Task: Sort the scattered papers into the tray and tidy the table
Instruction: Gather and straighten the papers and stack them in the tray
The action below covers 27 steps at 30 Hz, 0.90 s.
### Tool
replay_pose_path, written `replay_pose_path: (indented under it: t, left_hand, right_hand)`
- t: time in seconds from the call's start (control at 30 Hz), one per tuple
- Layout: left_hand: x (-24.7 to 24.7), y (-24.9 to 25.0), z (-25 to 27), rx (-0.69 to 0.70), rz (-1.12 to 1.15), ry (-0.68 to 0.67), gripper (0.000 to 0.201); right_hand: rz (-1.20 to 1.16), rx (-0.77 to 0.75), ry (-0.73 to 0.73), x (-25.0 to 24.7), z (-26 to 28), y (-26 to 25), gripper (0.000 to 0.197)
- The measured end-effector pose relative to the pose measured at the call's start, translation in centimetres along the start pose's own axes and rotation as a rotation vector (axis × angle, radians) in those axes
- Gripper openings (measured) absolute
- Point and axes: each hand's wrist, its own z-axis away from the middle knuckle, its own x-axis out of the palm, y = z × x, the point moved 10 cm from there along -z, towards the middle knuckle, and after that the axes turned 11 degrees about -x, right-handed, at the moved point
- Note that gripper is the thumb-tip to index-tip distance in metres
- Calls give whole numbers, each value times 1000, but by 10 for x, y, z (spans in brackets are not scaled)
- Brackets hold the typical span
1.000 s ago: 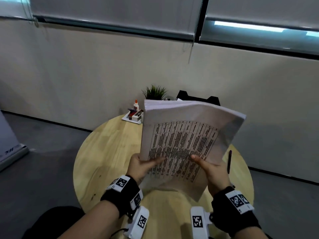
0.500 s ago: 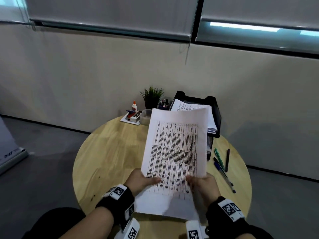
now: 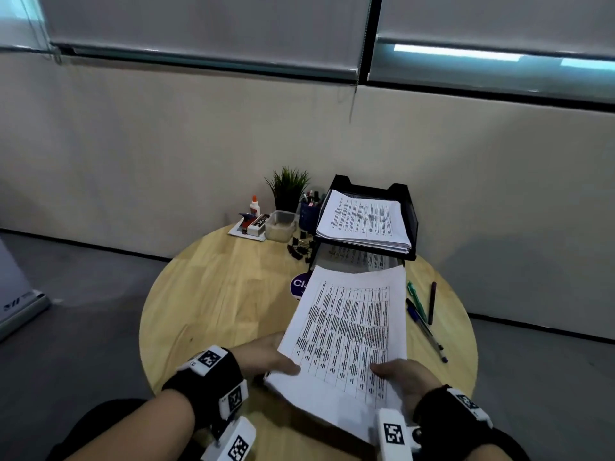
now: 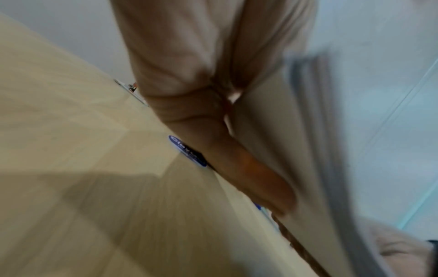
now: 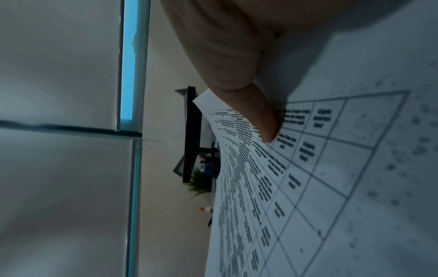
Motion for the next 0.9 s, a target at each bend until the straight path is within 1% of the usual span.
replay_pose_path:
  t: [0.03,0.07,0.1,0.13,0.17,0.2,0.23,0.27,0.3,0.33,0.37,0.43,0.53,0.63,0.7,0.8,0.9]
  left_hand:
    - [1,-4,0,-50,29,-34,44]
    - [2,-8,0,-93,66,-64,45]
    - [1,-9,-1,-112,99,-74,47]
    - [-1,-8,-3,-115,122,-69,49]
    - [-5,-5,-6,-111,149,-54,51]
    - [-9,-3,-10,-102,179,-37,52]
    - [-14,0,-13,-95,212,-20,53]
    - [-19,3,-18,-89,245,-6,53]
    - [-23,7,-22,-85,279,0,54]
    - [-27,10,-26,-82,308,1,54]
    - [-30,14,-30,-79,334,4,55]
    - [-35,22,-42,-73,368,3,55]
    - [-40,36,-65,-57,404,-8,57]
    - [-49,50,-88,-50,424,24,53]
    - [-54,59,-107,-34,441,44,55]
    - [-62,72,-133,1,491,75,55]
    - [-78,82,-155,41,552,171,42]
  right_hand:
    - [-23,-7,-31,0,0,-7,43]
    - [-33,-14,-70,1,-7,-12,48]
    - [-48,-6,-73,-2,-17,-14,64]
    - [-26,-7,-76,-10,-35,-13,84]
    - [-20,-26,-91,-19,-64,-7,95]
    - [-17,-46,-95,-26,-83,-5,91]
    - [-29,-59,-94,-25,-84,-14,76]
    - [-57,-87,-93,-21,-75,-28,59]
    - [-93,-113,-99,-13,-54,-48,47]
    - [-146,-125,-126,-6,-46,-61,40]
    - [-208,-137,-184,1,-40,-71,37]
    - [-265,-151,-291,9,-40,-79,40]
    - [-198,-137,-295,3,-38,-78,48]
    - [-163,-105,-293,-4,-45,-77,45]
    - [-251,-104,-212,-14,-62,-79,39]
    - [-400,-152,-84,-24,-87,-89,26]
    - [-465,-222,-8,-30,-113,-103,24]
